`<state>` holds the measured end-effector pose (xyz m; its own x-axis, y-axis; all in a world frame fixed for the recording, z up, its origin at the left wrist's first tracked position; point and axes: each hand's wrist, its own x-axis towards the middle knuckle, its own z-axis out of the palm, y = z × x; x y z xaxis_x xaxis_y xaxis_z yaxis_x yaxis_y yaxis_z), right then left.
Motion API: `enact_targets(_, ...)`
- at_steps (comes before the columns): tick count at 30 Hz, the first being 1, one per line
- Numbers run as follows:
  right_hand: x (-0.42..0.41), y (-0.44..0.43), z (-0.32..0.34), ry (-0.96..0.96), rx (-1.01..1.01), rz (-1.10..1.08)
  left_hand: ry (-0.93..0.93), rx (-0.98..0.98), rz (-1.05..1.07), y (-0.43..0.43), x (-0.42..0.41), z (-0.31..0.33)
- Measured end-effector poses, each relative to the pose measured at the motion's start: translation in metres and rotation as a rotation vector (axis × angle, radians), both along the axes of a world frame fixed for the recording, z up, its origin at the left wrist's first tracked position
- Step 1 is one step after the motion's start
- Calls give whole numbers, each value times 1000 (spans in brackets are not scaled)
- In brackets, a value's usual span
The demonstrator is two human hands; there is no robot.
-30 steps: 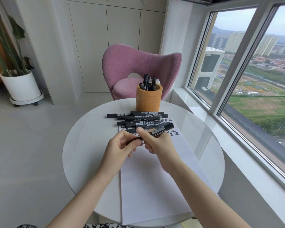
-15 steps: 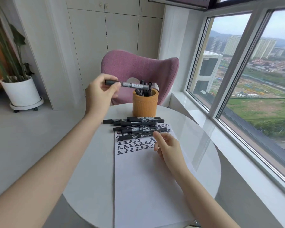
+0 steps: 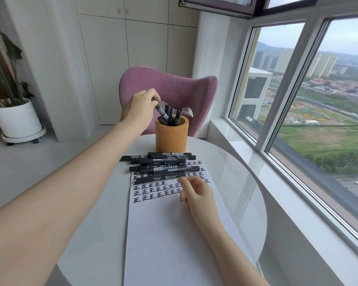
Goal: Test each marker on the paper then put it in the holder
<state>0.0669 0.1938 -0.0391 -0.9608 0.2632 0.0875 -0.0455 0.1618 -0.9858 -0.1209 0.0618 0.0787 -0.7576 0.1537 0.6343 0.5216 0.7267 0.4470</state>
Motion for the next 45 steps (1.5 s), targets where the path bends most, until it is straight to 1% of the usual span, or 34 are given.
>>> enact_targets(5,1,-1,-3,10,35,3,-28,-131,-18,22,-5,-3)
enact_targets(13,1,-1,-5,19,72,18,-153,-166,-73,39,-4,-20)
enact_targets(17,2,0,-5,22,80,24,-120,-72,-70,38,-8,-25)
enact_targets(21,1,-1,-5,22,106,26,-65,-35,-104,28,1,-24)
enact_targets(24,2,-1,-5,19,106,24,-10,71,-115,17,19,-26)
enact_targets(29,2,-1,-4,15,91,12,18,117,-132,-10,63,-58)
enact_targets(35,2,-1,-4,18,110,-1,-188,37,-137,-35,107,-109)
enact_targets(43,2,-1,-4,23,120,-11,-200,-111,-40,-42,117,-122)
enact_targets(45,3,-1,-4,22,123,-9,-217,-122,-24,-43,116,-123)
